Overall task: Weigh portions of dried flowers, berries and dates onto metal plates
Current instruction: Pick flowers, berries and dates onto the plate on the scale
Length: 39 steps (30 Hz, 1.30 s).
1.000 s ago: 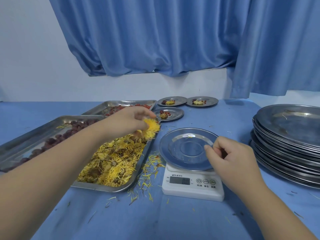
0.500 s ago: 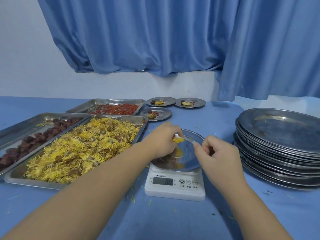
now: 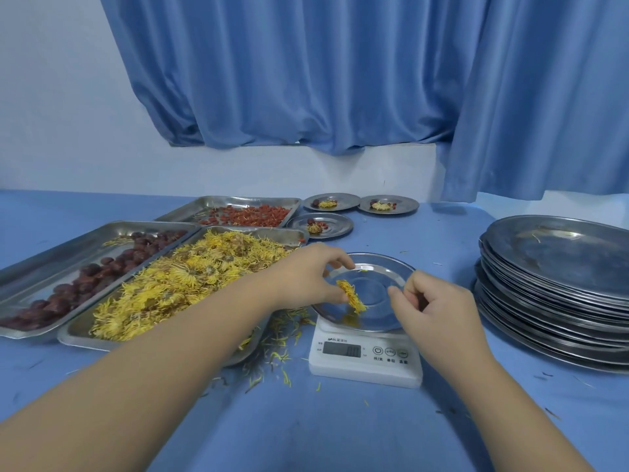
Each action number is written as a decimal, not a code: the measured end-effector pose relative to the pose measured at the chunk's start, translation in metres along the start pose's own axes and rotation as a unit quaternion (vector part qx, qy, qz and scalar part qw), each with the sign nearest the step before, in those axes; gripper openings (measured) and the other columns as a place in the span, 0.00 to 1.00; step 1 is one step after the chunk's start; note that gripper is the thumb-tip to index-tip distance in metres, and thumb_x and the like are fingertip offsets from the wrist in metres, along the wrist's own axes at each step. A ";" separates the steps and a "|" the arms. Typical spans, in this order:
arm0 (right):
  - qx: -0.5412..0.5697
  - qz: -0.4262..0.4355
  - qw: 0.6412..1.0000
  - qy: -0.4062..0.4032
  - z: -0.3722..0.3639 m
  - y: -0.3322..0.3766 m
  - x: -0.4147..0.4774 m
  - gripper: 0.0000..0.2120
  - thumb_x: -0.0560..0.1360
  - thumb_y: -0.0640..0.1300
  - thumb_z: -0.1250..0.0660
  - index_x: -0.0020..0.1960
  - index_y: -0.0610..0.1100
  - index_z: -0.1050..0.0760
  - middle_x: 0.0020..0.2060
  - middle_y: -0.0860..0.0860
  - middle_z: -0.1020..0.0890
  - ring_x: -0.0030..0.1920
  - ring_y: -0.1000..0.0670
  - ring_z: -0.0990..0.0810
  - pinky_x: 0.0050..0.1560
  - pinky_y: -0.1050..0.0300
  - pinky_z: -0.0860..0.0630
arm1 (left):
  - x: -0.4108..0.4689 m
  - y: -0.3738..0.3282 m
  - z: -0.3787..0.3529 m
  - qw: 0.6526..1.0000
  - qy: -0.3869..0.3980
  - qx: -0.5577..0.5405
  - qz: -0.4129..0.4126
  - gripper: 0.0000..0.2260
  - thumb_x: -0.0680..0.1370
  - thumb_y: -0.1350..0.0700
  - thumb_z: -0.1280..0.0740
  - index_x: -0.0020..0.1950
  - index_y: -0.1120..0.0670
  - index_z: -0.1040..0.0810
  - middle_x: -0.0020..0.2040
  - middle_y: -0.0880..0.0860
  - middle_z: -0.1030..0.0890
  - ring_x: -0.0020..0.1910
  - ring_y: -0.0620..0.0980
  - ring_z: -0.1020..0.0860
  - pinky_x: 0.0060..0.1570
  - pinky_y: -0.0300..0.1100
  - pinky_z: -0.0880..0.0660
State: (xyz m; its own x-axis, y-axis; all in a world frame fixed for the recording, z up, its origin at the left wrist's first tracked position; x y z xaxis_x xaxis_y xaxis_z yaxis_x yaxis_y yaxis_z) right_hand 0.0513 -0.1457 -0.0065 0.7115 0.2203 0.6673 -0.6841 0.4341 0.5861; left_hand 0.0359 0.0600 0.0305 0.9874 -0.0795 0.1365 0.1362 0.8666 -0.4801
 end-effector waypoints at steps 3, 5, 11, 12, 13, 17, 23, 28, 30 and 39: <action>-0.010 0.013 1.000 0.007 -0.003 0.002 -0.003 0.19 0.70 0.41 0.31 0.29 0.43 0.39 0.25 0.52 0.32 0.27 0.52 0.36 0.28 0.61 0.38 | -0.004 0.000 -0.003 1.000 -0.001 0.012 -0.014 0.17 0.72 0.51 0.25 0.60 0.41 0.22 0.54 0.43 0.27 0.49 0.41 0.23 0.46 0.37 0.28; -0.013 0.018 1.000 0.006 -0.004 0.003 -0.004 0.19 0.71 0.41 0.30 0.29 0.43 0.39 0.25 0.52 0.32 0.27 0.52 0.35 0.29 0.61 0.37 | -0.003 0.000 -0.007 0.999 0.009 0.027 -0.031 0.13 0.73 0.54 0.26 0.55 0.41 0.21 0.53 0.43 0.26 0.45 0.38 0.24 0.41 0.33 0.31; -0.011 0.014 1.000 -0.003 -0.004 0.001 -0.003 0.19 0.71 0.41 0.31 0.29 0.42 0.39 0.25 0.52 0.33 0.27 0.53 0.36 0.28 0.63 0.38 | 0.012 -0.014 -0.003 0.983 -0.139 0.122 -0.012 0.07 0.75 0.56 0.33 0.51 0.47 0.19 0.46 0.47 0.25 0.44 0.48 0.25 0.44 0.44 0.27; -0.007 0.011 1.000 -0.001 -0.004 0.001 -0.003 0.19 0.71 0.41 0.31 0.30 0.42 0.39 0.24 0.52 0.33 0.27 0.53 0.36 0.28 0.62 0.38 | 0.015 -0.018 -0.002 0.973 -0.181 0.141 0.008 0.07 0.76 0.56 0.34 0.51 0.47 0.20 0.46 0.47 0.25 0.45 0.50 0.24 0.46 0.46 0.26; -0.006 0.011 1.000 0.001 -0.005 0.001 -0.003 0.19 0.71 0.42 0.31 0.29 0.43 0.39 0.24 0.52 0.34 0.27 0.53 0.36 0.28 0.62 0.38 | 0.017 -0.021 -0.003 0.966 -0.208 0.149 0.026 0.07 0.77 0.55 0.35 0.52 0.47 0.21 0.46 0.47 0.25 0.47 0.51 0.24 0.48 0.47 0.27; -0.007 0.014 1.000 0.008 -0.004 0.000 -0.002 0.19 0.71 0.41 0.31 0.30 0.43 0.40 0.25 0.52 0.34 0.27 0.52 0.36 0.28 0.60 0.39 | 0.026 -0.028 -0.021 0.965 -0.131 0.218 0.057 0.10 0.78 0.55 0.38 0.57 0.47 0.21 0.55 0.50 0.21 0.56 0.53 0.23 0.56 0.50 0.27; -0.005 0.014 1.000 0.006 -0.001 0.000 -0.001 0.19 0.71 0.42 0.31 0.30 0.43 0.40 0.25 0.51 0.35 0.27 0.52 0.38 0.28 0.58 0.38 | 0.022 -0.029 -0.024 0.965 -0.009 0.258 0.041 0.20 0.78 0.58 0.40 0.68 0.42 0.25 0.68 0.50 0.25 0.65 0.53 0.28 0.58 0.49 0.29; -0.004 0.014 1.000 0.016 -0.001 0.003 -0.004 0.20 0.72 0.43 0.31 0.30 0.45 0.41 0.24 0.52 0.34 0.27 0.52 0.37 0.27 0.58 0.38 | 0.001 -0.022 -0.005 0.974 0.004 0.226 0.027 0.25 0.76 0.62 0.41 0.70 0.43 0.28 0.72 0.50 0.30 0.67 0.53 0.29 0.64 0.53 0.30; -0.006 0.018 1.000 0.021 -0.001 0.007 -0.005 0.20 0.71 0.42 0.31 0.29 0.45 0.41 0.24 0.52 0.35 0.27 0.52 0.37 0.28 0.55 0.37 | -0.007 -0.016 0.006 0.989 -0.022 0.142 0.029 0.23 0.76 0.63 0.41 0.67 0.44 0.25 0.68 0.51 0.27 0.56 0.50 0.24 0.56 0.49 0.25; -0.070 0.188 0.977 0.071 -0.038 0.069 -0.020 0.17 0.74 0.53 0.41 0.30 0.48 0.40 0.25 0.53 0.35 0.27 0.53 0.35 0.26 0.54 0.34 | -0.061 0.049 0.079 0.978 -0.163 -0.090 0.094 0.14 0.77 0.59 0.36 0.51 0.39 0.20 0.52 0.39 0.19 0.46 0.52 0.18 0.38 0.46 0.21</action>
State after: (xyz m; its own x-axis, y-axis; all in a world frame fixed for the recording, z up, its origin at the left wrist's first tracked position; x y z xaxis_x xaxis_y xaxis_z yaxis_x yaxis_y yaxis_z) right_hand -0.0040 -0.0871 0.0038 0.4365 0.5017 0.7468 -0.8796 0.4123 0.2372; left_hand -0.0241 0.1460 0.0673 0.9220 0.2608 0.2863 -0.0051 0.7473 -0.6645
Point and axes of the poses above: each hand's wrist, its own x-axis towards the middle knuckle, its own z-axis out of the back of the hand, y = z × x, the point moved 2 cm from there along x, towards the middle knuckle
